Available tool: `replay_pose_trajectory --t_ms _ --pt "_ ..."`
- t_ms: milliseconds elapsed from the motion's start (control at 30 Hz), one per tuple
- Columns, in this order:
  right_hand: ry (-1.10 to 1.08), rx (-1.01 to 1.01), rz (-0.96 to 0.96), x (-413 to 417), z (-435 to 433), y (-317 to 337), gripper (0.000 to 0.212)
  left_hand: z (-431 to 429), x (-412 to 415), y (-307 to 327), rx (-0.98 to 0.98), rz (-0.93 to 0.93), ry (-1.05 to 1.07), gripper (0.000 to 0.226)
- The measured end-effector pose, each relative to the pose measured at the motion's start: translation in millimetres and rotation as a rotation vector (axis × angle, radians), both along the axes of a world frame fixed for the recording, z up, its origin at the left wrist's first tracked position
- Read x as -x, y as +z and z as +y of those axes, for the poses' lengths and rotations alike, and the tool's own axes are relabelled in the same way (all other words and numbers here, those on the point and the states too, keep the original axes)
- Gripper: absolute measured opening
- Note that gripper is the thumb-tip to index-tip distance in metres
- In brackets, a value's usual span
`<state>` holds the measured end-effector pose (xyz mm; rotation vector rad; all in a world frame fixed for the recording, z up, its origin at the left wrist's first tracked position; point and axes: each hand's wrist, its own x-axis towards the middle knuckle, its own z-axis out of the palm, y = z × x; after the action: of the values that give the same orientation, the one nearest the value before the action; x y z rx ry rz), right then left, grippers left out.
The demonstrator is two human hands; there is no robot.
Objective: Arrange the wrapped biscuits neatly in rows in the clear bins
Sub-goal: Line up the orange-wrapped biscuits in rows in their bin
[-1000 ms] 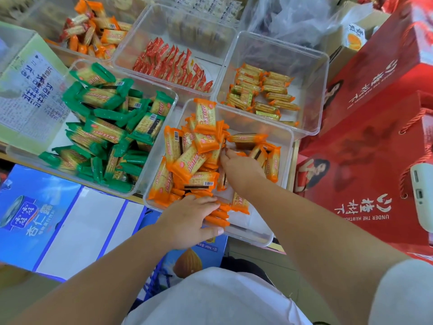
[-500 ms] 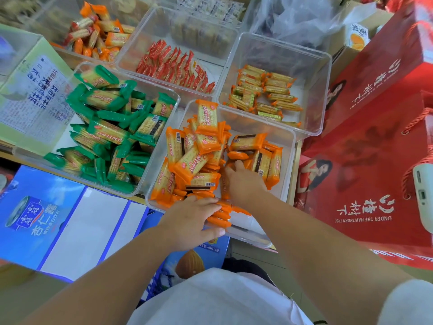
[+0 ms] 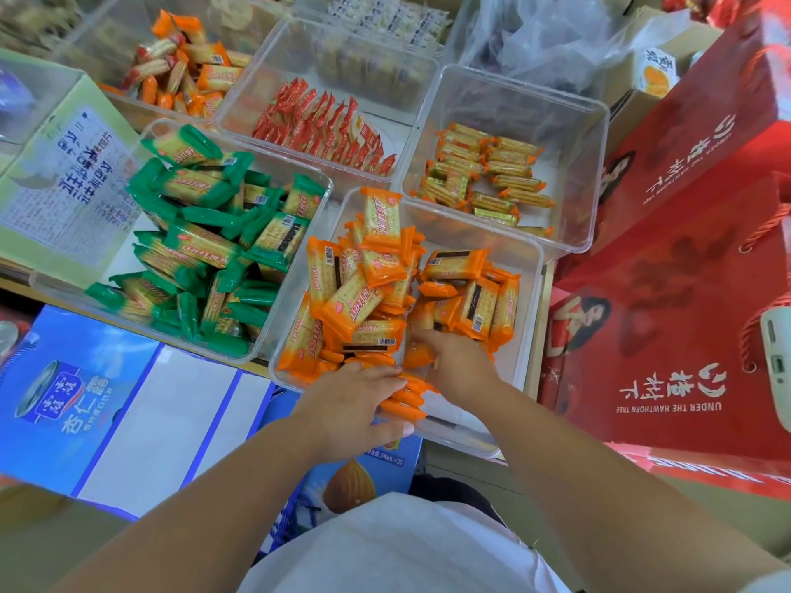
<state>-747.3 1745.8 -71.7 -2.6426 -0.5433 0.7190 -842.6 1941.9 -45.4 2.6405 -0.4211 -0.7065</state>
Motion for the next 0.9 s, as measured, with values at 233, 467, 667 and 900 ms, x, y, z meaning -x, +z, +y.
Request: replay_pose_trajectory --t_ms 233,467,667,900 --pt "-0.345 -0.452 0.008 10 5 18 0.031 0 3 0 -0.013 -0.030 -0.013 0.085" --pt "-0.279 -0.277 0.070 31 1 11 0.017 0 7 1 0.050 -0.137 0.012 0.077" --pt "-0.127 -0.102 0.306 24 -1 8 0.040 -2 8 1 0.073 -0.160 0.060 0.094" --pt "0.329 0.143 0.066 -9 -3 36 0.041 -4 5 1 -0.021 -0.117 -0.007 0.093"
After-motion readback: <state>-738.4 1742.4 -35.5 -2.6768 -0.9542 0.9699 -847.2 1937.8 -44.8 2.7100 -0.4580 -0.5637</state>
